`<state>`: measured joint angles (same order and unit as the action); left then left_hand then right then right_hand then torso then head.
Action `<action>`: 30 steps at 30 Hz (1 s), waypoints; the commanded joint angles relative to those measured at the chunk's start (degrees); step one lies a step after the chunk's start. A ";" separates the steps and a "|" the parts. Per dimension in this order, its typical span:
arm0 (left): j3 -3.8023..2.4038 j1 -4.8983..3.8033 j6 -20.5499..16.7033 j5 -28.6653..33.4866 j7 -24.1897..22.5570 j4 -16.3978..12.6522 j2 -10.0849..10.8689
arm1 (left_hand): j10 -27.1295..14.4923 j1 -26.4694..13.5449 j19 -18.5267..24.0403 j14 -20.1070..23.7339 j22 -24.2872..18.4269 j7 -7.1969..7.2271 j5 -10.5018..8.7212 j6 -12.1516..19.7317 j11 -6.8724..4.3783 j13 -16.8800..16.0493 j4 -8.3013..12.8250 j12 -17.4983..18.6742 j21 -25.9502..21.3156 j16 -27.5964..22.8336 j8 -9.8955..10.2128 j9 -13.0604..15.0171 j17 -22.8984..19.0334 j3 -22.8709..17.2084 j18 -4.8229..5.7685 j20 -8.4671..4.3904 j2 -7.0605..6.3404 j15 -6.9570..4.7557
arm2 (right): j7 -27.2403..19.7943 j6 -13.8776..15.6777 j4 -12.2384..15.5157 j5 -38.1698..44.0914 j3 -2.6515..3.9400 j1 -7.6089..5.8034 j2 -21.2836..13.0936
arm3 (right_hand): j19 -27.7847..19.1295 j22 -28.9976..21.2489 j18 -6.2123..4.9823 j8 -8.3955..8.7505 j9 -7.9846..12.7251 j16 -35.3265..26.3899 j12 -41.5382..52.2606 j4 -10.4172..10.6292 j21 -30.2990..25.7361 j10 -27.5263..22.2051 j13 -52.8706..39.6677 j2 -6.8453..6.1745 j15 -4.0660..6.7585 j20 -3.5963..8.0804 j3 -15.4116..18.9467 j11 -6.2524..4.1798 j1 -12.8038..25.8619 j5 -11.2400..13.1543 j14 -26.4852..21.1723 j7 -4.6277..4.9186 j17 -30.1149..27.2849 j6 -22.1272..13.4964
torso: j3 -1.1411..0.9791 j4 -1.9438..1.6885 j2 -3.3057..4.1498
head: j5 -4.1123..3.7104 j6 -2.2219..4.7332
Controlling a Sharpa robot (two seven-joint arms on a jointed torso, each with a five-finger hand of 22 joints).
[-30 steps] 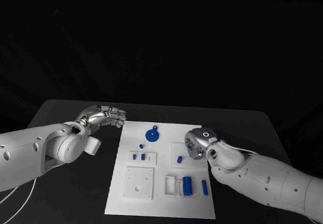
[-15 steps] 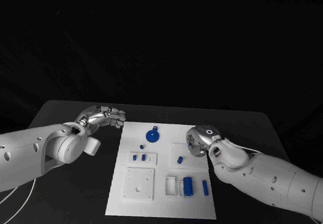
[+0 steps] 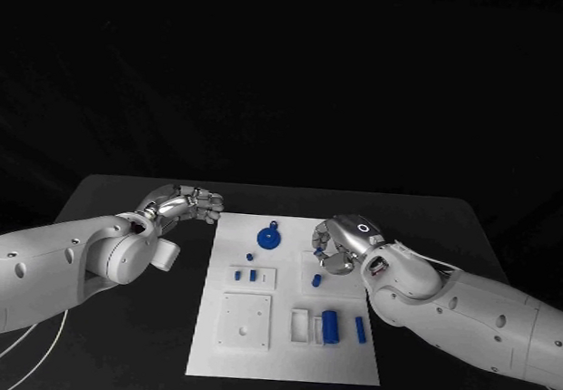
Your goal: Assemble the parts on the task board
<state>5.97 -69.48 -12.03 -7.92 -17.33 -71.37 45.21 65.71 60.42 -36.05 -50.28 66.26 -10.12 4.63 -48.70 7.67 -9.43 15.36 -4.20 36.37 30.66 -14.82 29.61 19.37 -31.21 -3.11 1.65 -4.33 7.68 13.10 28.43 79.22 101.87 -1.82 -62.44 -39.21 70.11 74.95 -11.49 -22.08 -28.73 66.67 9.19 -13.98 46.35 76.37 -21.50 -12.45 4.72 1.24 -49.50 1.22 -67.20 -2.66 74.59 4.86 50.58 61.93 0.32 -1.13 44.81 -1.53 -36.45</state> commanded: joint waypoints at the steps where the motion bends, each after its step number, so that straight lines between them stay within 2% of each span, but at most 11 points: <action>1: -0.04 -0.05 -0.45 -0.08 -0.65 -0.24 -0.28 | 0.13 -0.62 -0.10 -0.30 0.08 0.00 -0.14 0.37 0.30 0.06 -0.12 0.25 -0.28 -0.16 -0.29 -0.07 0.10 0.19 -0.73 0.29 -0.10 0.01 | -1.69 0.47 1.23 -1.47 0.01 0.03 1.15 | 0.20 1.02 -3.51 -0.30 -0.06 0.39 0.38 0.03 0.34 0.23 -0.95 -0.20 0.44 0.10 -0.38 -0.03 -0.06 -0.14 -0.05 0.01 0.08 0.34 | 0.07 -0.12 -0.07 | 1.03 0.10; 5: -0.04 -0.06 -0.86 -0.02 -0.73 -0.21 -0.66 | 0.15 -0.60 -0.11 -0.32 0.10 0.01 -0.15 0.36 0.29 0.07 -0.12 0.24 -0.29 -0.19 -0.30 -0.07 0.13 0.18 -0.73 0.28 -0.10 0.01 | -2.06 -0.29 1.19 -1.42 -0.03 0.05 3.60 | 0.20 1.01 -3.51 -0.27 -0.07 0.38 0.37 0.06 0.33 0.21 -0.99 -0.16 0.44 0.13 -0.41 -0.03 -0.04 -0.15 -0.05 0.02 0.09 0.31 | 0.11 -0.26 -0.01 | 2.20 0.01; 8: -0.04 -0.07 -0.79 0.02 -0.74 -0.24 -0.96 | 0.18 -0.57 -0.12 -0.34 0.11 0.02 -0.15 0.34 0.28 0.08 -0.12 0.22 -0.30 -0.20 -0.32 -0.07 0.16 0.17 -0.74 0.27 -0.08 0.00 | -2.15 -0.76 0.94 -1.33 -0.61 0.09 4.92 | 0.19 1.00 -3.51 -0.25 -0.08 0.37 0.34 0.08 0.33 0.18 -1.01 -0.12 0.44 0.15 -0.43 -0.02 -0.02 -0.15 -0.06 0.03 0.09 0.28 | 0.21 -0.32 -0.07 | 2.94 -0.21; 9: -0.04 -0.08 -0.76 0.02 -0.69 -0.33 -1.01 | 0.19 -0.56 -0.13 -0.35 0.12 0.03 -0.15 0.33 0.27 0.08 -0.11 0.21 -0.30 -0.22 -0.33 -0.07 0.18 0.16 -0.74 0.27 -0.08 -0.01 | -2.20 -0.75 0.72 -1.09 -1.08 0.26 5.79 | 0.19 1.00 -3.51 -0.23 -0.08 0.36 0.33 0.09 0.32 0.16 -1.03 -0.09 0.44 0.16 -0.45 -0.02 -0.01 -0.16 -0.07 0.04 0.09 0.26 | 0.21 -0.35 -0.06 | 3.10 -0.24; 10: -0.04 -0.09 -0.85 0.02 -0.67 -0.34 -1.04 | 0.21 -0.54 -0.13 -0.36 0.12 0.03 -0.15 0.32 0.27 0.08 -0.11 0.21 -0.30 -0.23 -0.34 -0.07 0.19 0.16 -0.75 0.27 -0.08 -0.01 | -2.20 -0.82 0.62 -0.95 -1.36 0.53 6.33 | 0.18 0.99 -3.51 -0.22 -0.09 0.36 0.32 0.08 0.31 0.15 -1.04 -0.07 0.43 0.17 -0.45 -0.01 0.00 -0.16 -0.07 0.05 0.09 0.24 | 0.21 -0.34 -0.02 | 3.72 -0.33; 14: -0.05 -0.14 -1.23 0.02 -0.70 -0.31 -1.33 | 0.23 -0.52 -0.14 -0.37 0.13 0.04 -0.15 0.30 0.26 0.09 -0.10 0.20 -0.31 -0.25 -0.36 -0.07 0.21 0.15 -0.75 0.27 -0.09 -0.01 | -2.16 -1.37 0.30 -0.34 -2.33 1.16 7.87 | 0.17 0.99 -3.51 -0.19 -0.09 0.34 0.30 0.07 0.30 0.12 -1.07 -0.02 0.43 0.19 -0.46 -0.01 0.02 -0.17 -0.08 0.06 0.09 0.22 | 0.21 -0.23 0.04 | 4.80 -0.55; 20: -0.05 -0.16 -1.15 0.03 -0.63 -0.25 -2.11 | 0.27 -0.48 -0.15 -0.39 0.15 0.05 -0.15 0.28 0.24 0.09 -0.09 0.18 -0.33 -0.29 -0.39 -0.07 0.25 0.14 -0.76 0.26 -0.11 -0.02 | -1.79 -2.36 -0.76 1.03 -4.54 1.75 9.99 | 0.15 0.98 -3.51 -0.15 -0.11 0.32 0.26 0.03 0.29 0.08 -1.12 0.06 0.42 0.21 -0.48 0.01 0.04 -0.18 -0.10 0.07 0.09 0.18 | 0.16 -0.28 0.06 | 6.48 -1.24; 22: -0.05 -0.17 -1.13 0.03 -0.58 -0.35 -2.27 | 0.27 -0.46 -0.15 -0.40 0.16 0.06 -0.14 0.27 0.24 0.10 -0.08 0.17 -0.34 -0.31 -0.39 -0.07 0.27 0.13 -0.76 0.26 -0.11 -0.02 | -1.71 -2.52 -1.12 1.29 -5.03 1.93 10.30 | 0.14 0.98 -3.51 -0.15 -0.11 0.31 0.26 0.02 0.28 0.08 -1.13 0.08 0.41 0.21 -0.48 0.01 0.05 -0.18 -0.10 0.08 0.09 0.17 | 0.13 -0.29 0.08 | 6.91 -1.64; 30: -0.05 -0.26 -1.19 0.03 -0.54 -0.50 -2.46 | 0.29 -0.42 -0.16 -0.41 0.18 0.07 -0.12 0.26 0.23 0.11 -0.08 0.17 -0.36 -0.36 -0.41 -0.07 0.31 0.12 -0.76 0.26 -0.11 -0.02 | -1.59 -2.98 -1.61 1.84 -5.76 2.99 11.10 | 0.12 0.97 -3.51 -0.10 -0.14 0.28 0.22 -0.08 0.27 0.04 -1.20 0.17 0.40 0.22 -0.49 0.02 0.09 -0.19 -0.11 0.09 0.09 0.13 | 0.08 -0.11 0.09 | 7.92 -2.34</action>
<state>5.96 -69.63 -13.02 -7.89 -17.34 -71.67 42.91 65.71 60.42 -36.05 -50.27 66.36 -10.11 4.63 -48.70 7.67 -9.39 15.36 -4.20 36.38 30.66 -15.04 29.62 19.61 -31.21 -3.11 1.65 -4.33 7.67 11.67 26.74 77.65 102.33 -7.56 -59.56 -28.21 70.09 74.93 -11.51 -22.06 -28.77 66.67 9.34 -13.99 46.35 76.24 -22.58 -12.83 4.77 1.21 -49.83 1.14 -66.83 -2.65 74.50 4.89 50.62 61.89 0.43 -1.32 44.88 6.12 -38.63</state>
